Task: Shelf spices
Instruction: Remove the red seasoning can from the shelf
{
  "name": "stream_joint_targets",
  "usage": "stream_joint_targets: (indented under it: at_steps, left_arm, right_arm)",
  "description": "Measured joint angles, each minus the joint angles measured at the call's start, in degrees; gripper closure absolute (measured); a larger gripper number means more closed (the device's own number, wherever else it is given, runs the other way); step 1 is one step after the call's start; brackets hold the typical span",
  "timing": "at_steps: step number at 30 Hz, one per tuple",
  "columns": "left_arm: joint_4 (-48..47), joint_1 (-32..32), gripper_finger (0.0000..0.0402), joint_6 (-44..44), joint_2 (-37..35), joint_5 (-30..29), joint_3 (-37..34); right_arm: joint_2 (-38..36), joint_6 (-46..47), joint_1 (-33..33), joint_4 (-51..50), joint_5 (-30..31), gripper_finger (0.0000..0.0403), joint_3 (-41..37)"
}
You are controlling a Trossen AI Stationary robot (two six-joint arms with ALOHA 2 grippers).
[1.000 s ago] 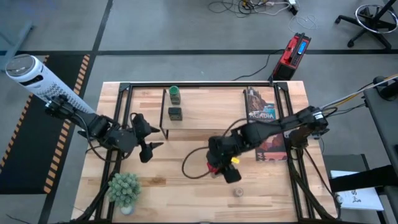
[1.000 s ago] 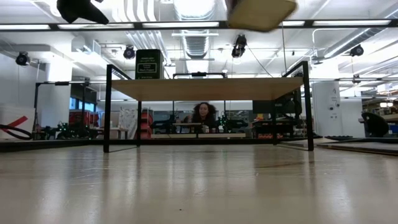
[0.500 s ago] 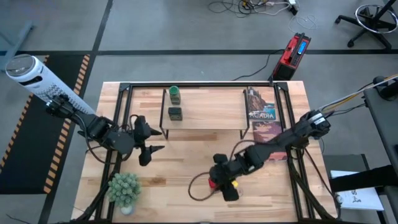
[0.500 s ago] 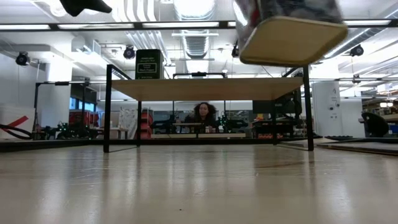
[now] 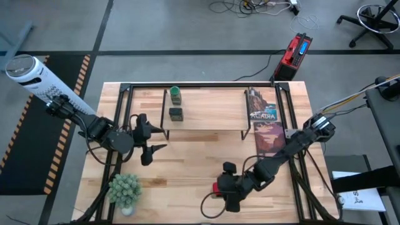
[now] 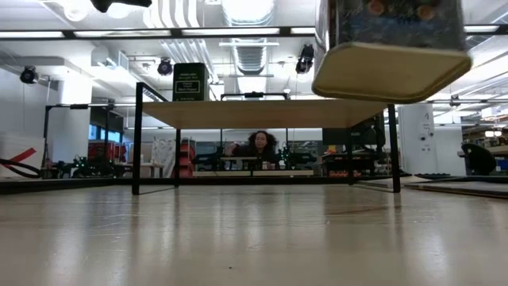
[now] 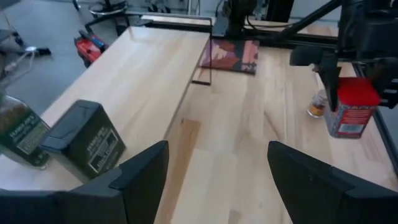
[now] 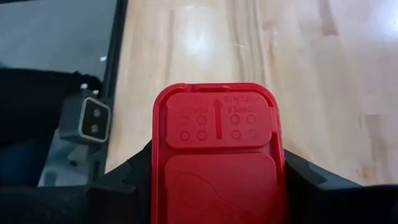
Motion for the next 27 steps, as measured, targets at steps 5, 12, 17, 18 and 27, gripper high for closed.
stream_joint_targets:
  at_steps: [5,12,17,18,27]
  left_arm:
    - [1.48,0.00,0.0138,1.57,-0.02,-0.94,0.02]
    - [1.49,0.00,0.0138,2.08,-0.02,-1.00,0.02]
    - [1.45,0.00,0.0138,2.11,-0.02,-1.00,0.02]
    - [1.45,0.00,0.0138,2.35,-0.02,-1.00,0.02]
    - [1.40,0.07,0.0138,3.56,-0.02,-1.83,0.02]
  right_arm:
    - [0.00,1.77,0.74,3.72,3.39,0.0209,-3.33]
    - [0.00,3.85,0.92,15.28,3.32,0.0209,-10.60]
    - [0.25,5.60,0.92,17.83,4.07,0.0209,-13.72]
    - [0.33,5.81,0.94,18.30,4.30,0.0209,-14.08]
    - [0.44,5.37,0.96,21.04,3.89,0.0209,-15.12]
